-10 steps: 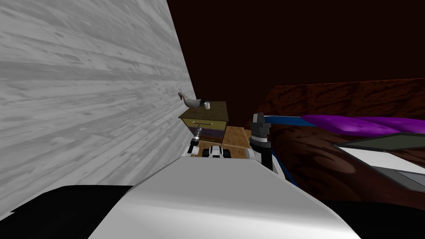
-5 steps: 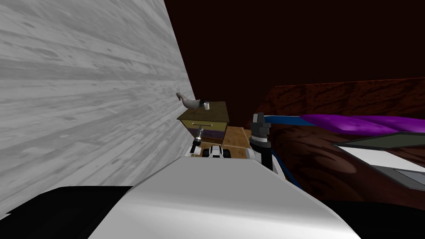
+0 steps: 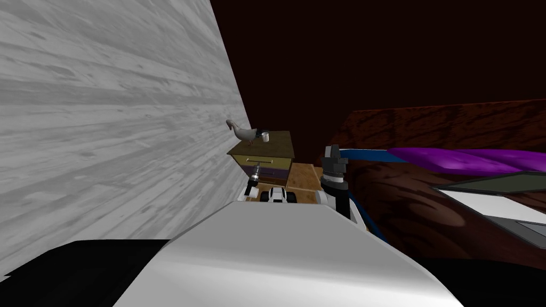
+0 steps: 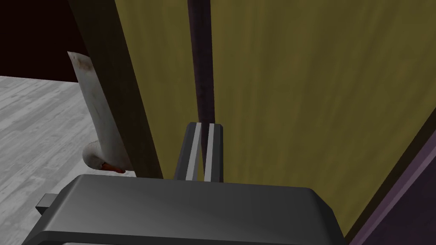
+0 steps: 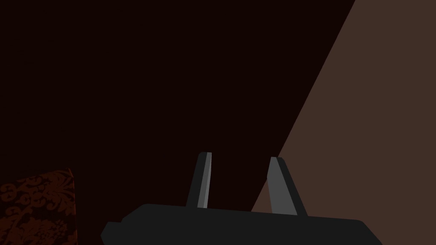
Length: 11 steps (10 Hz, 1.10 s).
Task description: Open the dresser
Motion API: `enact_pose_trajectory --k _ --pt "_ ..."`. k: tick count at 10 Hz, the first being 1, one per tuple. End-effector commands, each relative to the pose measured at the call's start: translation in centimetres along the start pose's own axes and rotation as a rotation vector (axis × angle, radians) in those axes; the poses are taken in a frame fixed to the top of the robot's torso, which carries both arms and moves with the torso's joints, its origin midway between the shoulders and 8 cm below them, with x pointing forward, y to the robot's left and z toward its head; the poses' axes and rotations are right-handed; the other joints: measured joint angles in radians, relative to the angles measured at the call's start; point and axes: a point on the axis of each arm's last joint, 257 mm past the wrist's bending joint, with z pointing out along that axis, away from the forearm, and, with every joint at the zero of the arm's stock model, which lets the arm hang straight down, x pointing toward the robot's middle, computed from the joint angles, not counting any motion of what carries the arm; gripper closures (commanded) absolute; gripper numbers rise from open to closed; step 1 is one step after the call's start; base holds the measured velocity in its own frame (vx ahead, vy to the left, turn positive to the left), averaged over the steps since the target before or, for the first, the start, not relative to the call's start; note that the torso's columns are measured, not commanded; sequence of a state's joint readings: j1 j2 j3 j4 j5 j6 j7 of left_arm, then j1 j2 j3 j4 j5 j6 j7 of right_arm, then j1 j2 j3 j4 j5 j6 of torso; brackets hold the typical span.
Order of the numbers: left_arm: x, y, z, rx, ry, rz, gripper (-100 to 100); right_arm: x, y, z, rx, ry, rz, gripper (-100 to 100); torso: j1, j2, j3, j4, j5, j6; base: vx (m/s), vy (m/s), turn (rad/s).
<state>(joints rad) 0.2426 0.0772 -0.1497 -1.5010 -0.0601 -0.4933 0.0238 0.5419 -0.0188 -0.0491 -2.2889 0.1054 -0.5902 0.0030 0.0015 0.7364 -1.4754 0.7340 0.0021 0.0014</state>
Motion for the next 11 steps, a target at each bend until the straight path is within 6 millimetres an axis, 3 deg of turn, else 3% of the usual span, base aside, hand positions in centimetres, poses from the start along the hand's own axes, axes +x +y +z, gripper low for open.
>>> enact_pose_trajectory --k 1,3,6,7,11 --pt "-0.82 -0.39 -0.03 0.007 0.01 0.019 -100 0.0 0.0 0.0 0.0 0.0 0.0 0 0.001 -0.005 -0.004 0.001 -0.001 -0.001 0.002 0.105 0.003" --pt "-0.84 -0.48 0.1 0.007 0.003 0.003 -100 -0.01 0.0 -0.01 0.0 0.0 -0.001 0 0.005 -0.003 -0.003 0.003 0.0 -0.002 0.039 0.178 -0.001" --pt "-0.95 -0.83 0.39 0.01 0.004 0.007 -100 -0.01 0.0 -0.01 0.0 0.0 0.0 0 -0.009 0.001 -0.001 0.004 -0.004 -0.001 0.042 0.041 -0.006" --pt "-0.97 -0.84 0.45 0.008 0.004 0.006 100 0.0 0.0 -0.01 0.0 0.0 0.0 0 -0.006 0.003 0.0 0.004 -0.004 -0.001 0.007 0.002 0.001" --pt "-0.74 -1.32 -0.01 0.011 0.011 0.0 100 0.0 0.0 0.01 0.0 0.0 0.0 0 0.0 0.009 0.004 0.007 -0.003 -0.002 -0.148 0.02 0.018"
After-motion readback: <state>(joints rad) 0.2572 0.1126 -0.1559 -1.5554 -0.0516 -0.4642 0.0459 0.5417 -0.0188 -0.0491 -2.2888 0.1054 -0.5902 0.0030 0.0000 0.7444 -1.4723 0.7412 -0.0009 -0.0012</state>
